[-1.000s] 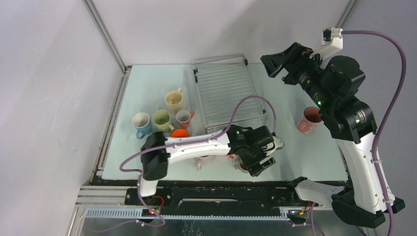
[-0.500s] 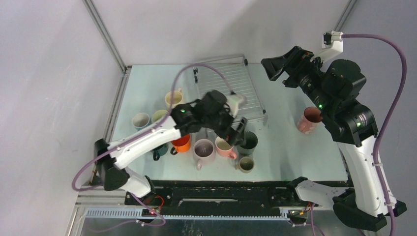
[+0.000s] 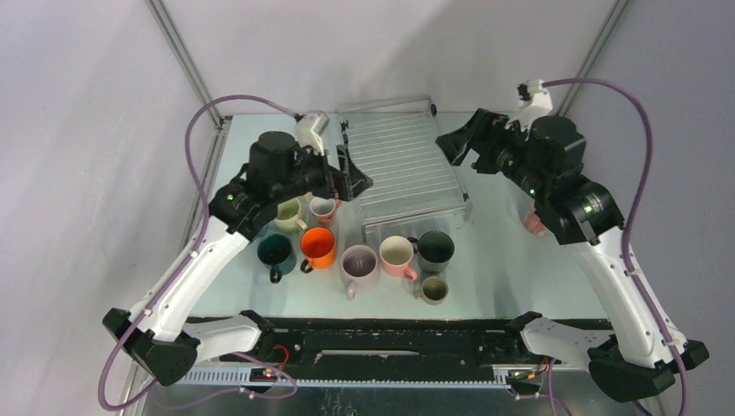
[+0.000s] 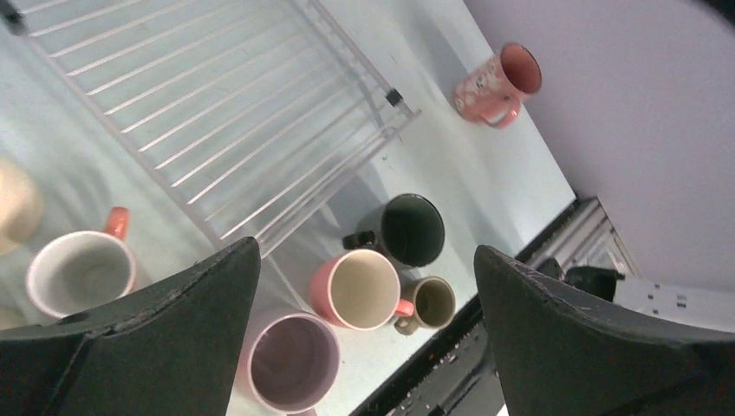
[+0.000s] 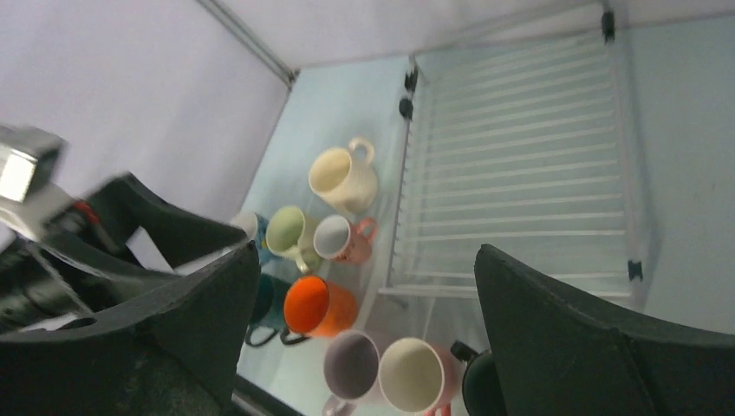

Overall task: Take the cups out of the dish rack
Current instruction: Reset both arms

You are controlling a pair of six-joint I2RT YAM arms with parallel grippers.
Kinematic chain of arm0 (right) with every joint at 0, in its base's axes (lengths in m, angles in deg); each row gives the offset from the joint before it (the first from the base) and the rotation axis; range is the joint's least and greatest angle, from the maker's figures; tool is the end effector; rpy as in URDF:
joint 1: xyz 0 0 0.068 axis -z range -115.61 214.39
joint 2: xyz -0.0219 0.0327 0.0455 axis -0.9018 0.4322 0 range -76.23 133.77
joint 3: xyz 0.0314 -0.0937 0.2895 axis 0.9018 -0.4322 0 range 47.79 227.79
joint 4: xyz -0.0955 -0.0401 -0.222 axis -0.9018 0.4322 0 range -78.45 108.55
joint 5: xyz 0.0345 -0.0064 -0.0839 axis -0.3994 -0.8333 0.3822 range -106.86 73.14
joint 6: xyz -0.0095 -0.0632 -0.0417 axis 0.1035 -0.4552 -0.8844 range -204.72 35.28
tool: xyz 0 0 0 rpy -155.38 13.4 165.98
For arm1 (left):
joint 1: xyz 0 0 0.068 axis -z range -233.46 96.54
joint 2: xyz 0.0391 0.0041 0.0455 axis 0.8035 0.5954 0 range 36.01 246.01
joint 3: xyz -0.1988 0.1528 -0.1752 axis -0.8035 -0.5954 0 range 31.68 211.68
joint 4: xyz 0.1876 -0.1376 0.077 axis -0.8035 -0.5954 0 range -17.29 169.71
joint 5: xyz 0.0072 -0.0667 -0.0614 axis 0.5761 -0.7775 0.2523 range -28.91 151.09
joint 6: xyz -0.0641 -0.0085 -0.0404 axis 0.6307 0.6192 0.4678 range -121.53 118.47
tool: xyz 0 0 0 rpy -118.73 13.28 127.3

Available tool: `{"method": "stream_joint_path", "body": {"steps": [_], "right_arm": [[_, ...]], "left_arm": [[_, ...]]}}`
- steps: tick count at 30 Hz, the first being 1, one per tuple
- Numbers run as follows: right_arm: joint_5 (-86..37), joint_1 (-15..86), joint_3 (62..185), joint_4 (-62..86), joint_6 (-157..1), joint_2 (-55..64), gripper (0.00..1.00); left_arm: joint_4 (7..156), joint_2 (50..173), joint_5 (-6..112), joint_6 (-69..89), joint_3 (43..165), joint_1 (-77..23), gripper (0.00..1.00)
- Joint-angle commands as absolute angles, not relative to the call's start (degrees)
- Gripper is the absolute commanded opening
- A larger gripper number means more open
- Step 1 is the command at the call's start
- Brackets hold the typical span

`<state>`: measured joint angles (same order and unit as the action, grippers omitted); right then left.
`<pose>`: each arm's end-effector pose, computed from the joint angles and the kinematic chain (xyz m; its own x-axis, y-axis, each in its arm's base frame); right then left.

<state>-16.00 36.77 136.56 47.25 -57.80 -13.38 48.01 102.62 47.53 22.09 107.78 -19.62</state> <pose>0.1767 0.0914 0.5085 -0.3381 0.3340 -0.8798 -0.3335 0.8317 0.4439 0.1932 -0.1478 0.4320 -0.5768 -0.0821 -0.8128 0.5354 0.7134 -0.4520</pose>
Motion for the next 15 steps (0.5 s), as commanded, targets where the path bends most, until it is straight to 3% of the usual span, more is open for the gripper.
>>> {"method": "stream_joint_path", "body": {"steps": [1, 15], "right_arm": [[-18.5, 35.0, 131.4, 44.4, -58.2, -13.3, 1.0], [-18.6, 31.8, 123.1, 42.8, -57.2, -12.4, 1.0]], "left_arm": [[50.1, 98.6, 50.8, 22.7, 105.9, -22.2, 1.0], [50.6, 96.3, 55.3, 20.2, 104.0, -23.6, 1.0]]}}
